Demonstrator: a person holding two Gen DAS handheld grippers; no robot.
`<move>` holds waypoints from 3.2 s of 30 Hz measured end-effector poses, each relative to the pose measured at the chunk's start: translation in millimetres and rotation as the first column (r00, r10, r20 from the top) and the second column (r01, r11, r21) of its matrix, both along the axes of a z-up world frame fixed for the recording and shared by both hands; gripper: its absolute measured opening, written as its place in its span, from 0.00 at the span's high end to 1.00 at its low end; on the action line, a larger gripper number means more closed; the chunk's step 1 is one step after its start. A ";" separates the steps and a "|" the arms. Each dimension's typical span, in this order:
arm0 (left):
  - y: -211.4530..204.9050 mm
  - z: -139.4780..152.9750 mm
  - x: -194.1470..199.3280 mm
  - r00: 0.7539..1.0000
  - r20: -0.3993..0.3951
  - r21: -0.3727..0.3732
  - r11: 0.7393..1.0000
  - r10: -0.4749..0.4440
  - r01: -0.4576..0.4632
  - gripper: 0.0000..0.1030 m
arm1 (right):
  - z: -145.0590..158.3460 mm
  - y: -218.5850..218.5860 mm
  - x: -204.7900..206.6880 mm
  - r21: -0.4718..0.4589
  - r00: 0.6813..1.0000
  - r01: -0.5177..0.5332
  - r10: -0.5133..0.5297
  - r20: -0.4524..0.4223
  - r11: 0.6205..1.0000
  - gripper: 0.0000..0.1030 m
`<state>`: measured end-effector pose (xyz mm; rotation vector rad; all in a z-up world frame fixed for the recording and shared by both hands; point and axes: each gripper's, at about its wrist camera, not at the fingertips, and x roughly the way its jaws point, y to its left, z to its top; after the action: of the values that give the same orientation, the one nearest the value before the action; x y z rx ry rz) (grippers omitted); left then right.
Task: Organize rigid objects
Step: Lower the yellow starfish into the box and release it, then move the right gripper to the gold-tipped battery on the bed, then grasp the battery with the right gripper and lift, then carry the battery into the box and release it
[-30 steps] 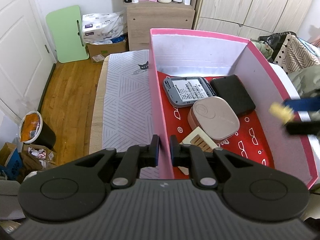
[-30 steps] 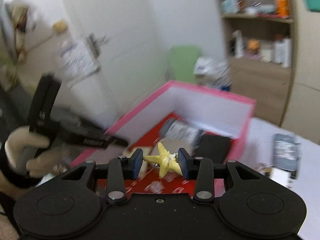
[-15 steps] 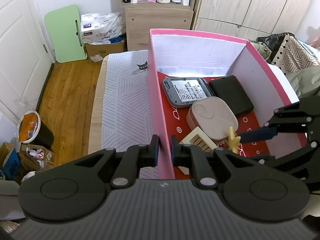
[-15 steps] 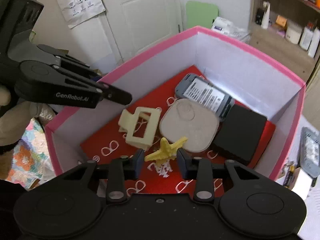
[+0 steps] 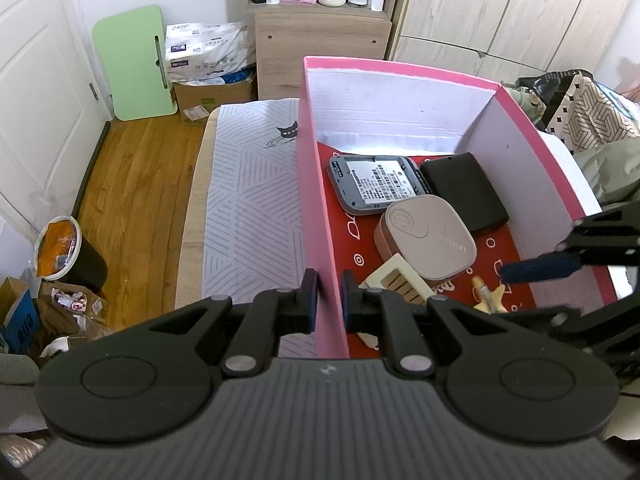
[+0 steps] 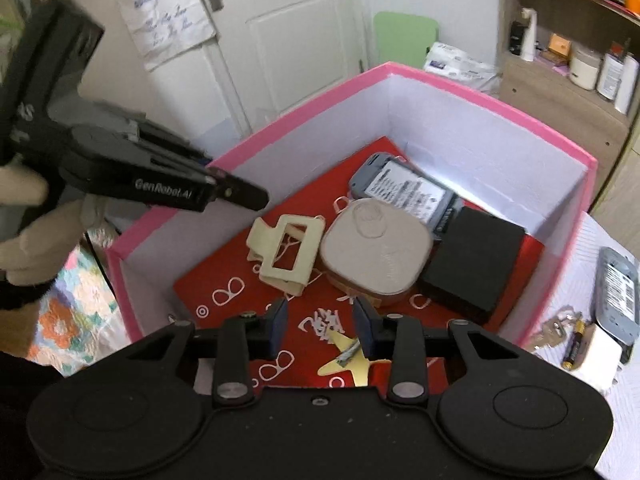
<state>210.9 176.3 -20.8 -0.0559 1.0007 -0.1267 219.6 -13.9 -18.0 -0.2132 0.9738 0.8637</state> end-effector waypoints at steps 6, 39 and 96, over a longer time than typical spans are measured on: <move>-0.3 -0.2 0.0 1.000 0.000 0.000 1.000 0.000 0.000 0.89 | 23.4 -52.8 -5.4 0.154 0.990 0.124 -0.132 0.043 0.980 0.60; -1.3 -0.4 0.0 1.000 -0.012 -0.003 1.000 0.017 -0.017 0.89 | -74.7 -106.6 -11.7 -0.053 0.949 0.176 -0.155 0.275 0.983 0.40; -10.2 1.4 -6.0 0.999 0.007 0.076 0.996 -0.039 0.039 0.91 | 27.4 -19.1 -2.9 -0.008 0.956 -0.036 0.037 0.290 0.999 0.53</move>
<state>204.9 166.1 -19.4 0.0335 0.9973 -0.1246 216.7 -33.0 9.5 -0.3512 0.6981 0.8379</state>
